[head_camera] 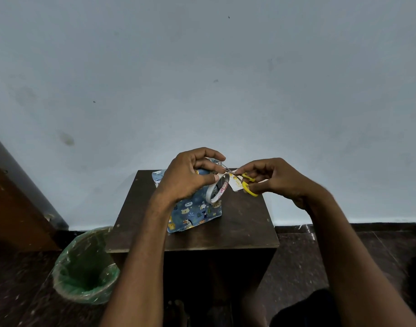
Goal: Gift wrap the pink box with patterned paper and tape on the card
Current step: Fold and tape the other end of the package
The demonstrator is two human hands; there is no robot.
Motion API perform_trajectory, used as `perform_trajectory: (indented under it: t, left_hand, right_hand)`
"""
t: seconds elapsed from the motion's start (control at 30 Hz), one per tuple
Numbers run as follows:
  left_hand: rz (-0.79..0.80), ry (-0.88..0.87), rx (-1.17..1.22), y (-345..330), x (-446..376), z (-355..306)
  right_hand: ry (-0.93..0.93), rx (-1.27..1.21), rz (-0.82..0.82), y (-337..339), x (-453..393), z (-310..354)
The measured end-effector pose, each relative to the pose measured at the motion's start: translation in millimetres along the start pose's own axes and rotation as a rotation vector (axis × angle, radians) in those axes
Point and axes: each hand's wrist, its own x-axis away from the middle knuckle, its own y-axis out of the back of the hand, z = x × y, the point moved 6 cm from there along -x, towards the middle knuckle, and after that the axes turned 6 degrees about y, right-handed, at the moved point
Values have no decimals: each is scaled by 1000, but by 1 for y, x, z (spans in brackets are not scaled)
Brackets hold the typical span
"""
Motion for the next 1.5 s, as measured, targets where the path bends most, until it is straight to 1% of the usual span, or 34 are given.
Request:
perform_trajectory:
  t: [0.27,0.4,0.53,0.73,0.83,1.03,1.13,1.2,1.27,1.33,1.4,1.43,1.5]
  left_hand:
    - [9,-9,-8,1,1,-1]
    - [10,-11,4,1,2,-2]
    - [13,-19,12,0,2,-3]
    - [17,-20,20,0,1,-2]
    - [9,-18,25,0,1,-1]
    - [-5,-16,-1,-1,-1,2]
    - [-10,-12,-1,0,-2,4]
    - [-6,-9,18,-1,-2,4]
    - [-5,-7,38,0,-2,3]
    - [-5,-6,45,0,-1,1]
    - [-6,-3,44,0,-2,1]
    - [-7,-1,42,0,-2,1]
    - [-6,1,41,0,-2,2]
  right_hand:
    - [58,77,-78,-8,-9,8]
    - [101,147,-89,-8,-9,11]
    - [106,146,-114,-5,-11,8]
    - [134,179,-99,-7,-12,8]
    - [130,144,-77,-7,-9,10]
    - [129,91,-97,-1,-6,5]
    - [96,12,-127,2,-5,-6]
    - [37,-11,-164,3,-7,-21]
    - [-63,80,-205,1,-11,-44]
    - [-168,368,-204,-4,-14,-67]
    - [-246,683,-119,-17,-16,-82]
    - [-267,792,-84,-25,-17,-88]
    - [-286,919,-40,-38,-19,-94]
